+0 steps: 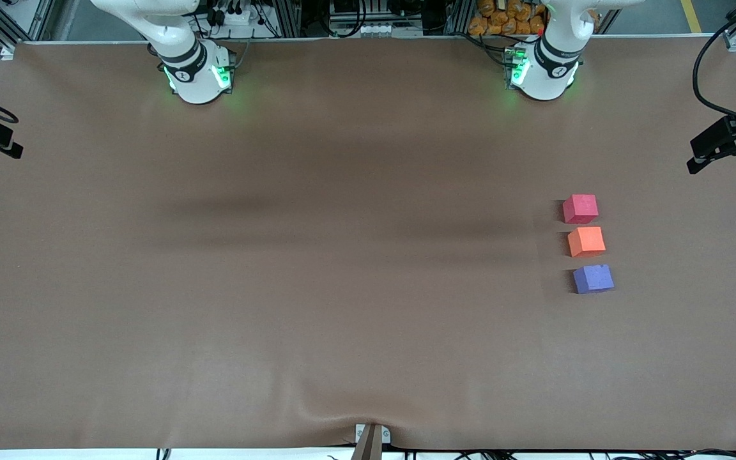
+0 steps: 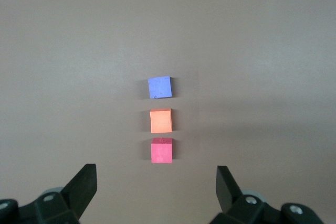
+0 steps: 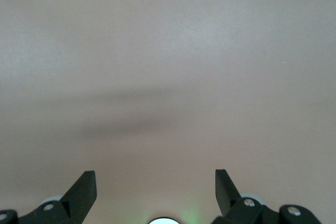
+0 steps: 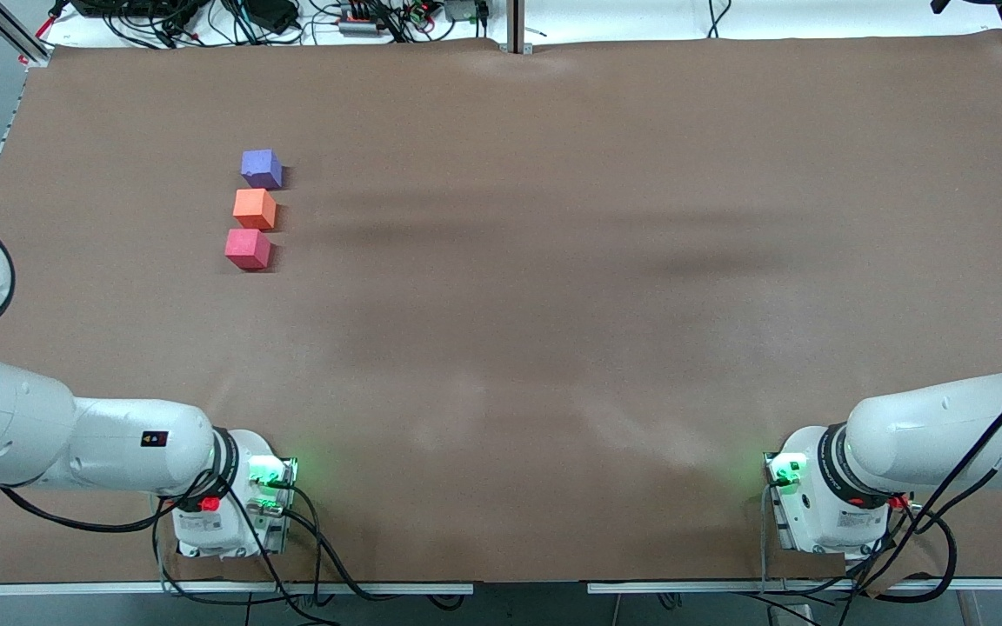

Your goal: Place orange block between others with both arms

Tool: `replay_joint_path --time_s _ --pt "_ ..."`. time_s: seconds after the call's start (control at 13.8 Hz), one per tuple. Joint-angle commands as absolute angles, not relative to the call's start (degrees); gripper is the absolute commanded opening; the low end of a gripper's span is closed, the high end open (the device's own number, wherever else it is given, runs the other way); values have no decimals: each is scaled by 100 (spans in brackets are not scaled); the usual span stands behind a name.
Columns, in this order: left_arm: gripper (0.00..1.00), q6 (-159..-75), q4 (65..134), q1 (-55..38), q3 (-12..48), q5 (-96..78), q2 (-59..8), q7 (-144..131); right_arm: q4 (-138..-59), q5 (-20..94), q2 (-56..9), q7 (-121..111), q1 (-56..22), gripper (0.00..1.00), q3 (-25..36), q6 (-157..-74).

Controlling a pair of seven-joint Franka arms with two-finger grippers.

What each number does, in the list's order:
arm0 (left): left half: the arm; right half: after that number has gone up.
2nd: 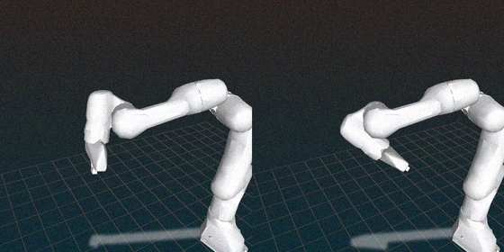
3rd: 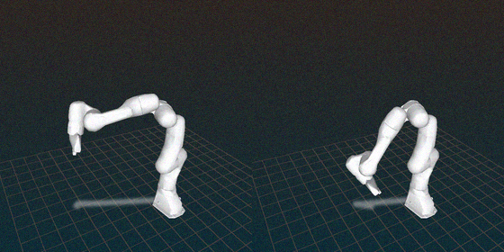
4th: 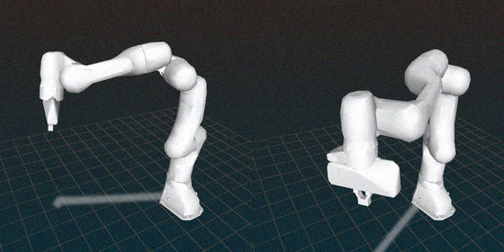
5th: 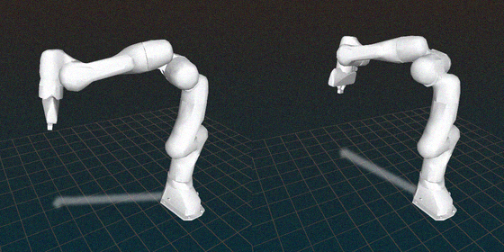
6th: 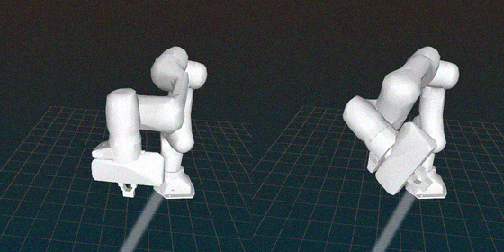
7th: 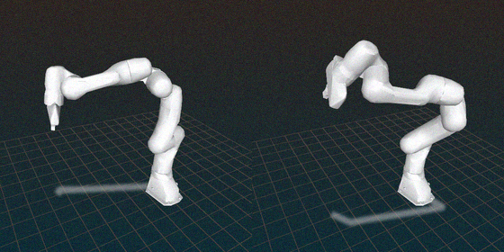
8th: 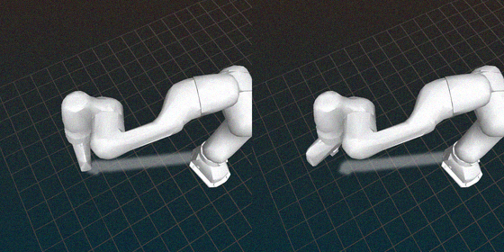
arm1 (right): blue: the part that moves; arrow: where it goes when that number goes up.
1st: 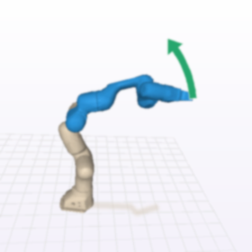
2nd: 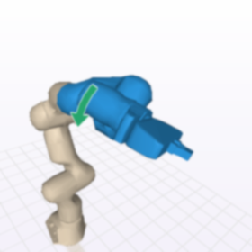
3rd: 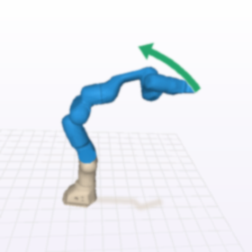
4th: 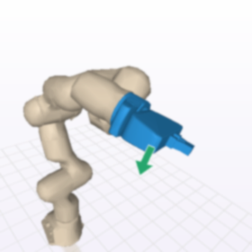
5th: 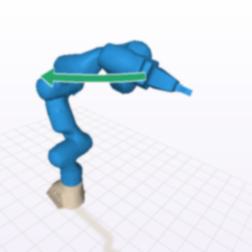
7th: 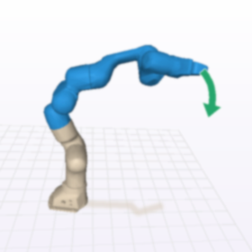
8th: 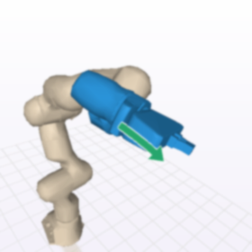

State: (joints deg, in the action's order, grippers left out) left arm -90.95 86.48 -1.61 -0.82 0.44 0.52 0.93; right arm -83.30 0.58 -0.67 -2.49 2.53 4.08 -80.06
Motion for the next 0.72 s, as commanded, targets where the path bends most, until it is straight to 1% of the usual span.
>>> replay_joint_path --time_s 0.0,0.65 --pt "100 -8991 8552 -220 -123 202 0 0 -8183 9 -141 -202 334 100 334 -7945" --pt "100 -8974 8604 -193 -123 132 -44 -9 -8183 9 -141 -202 334 100 334 -7945"
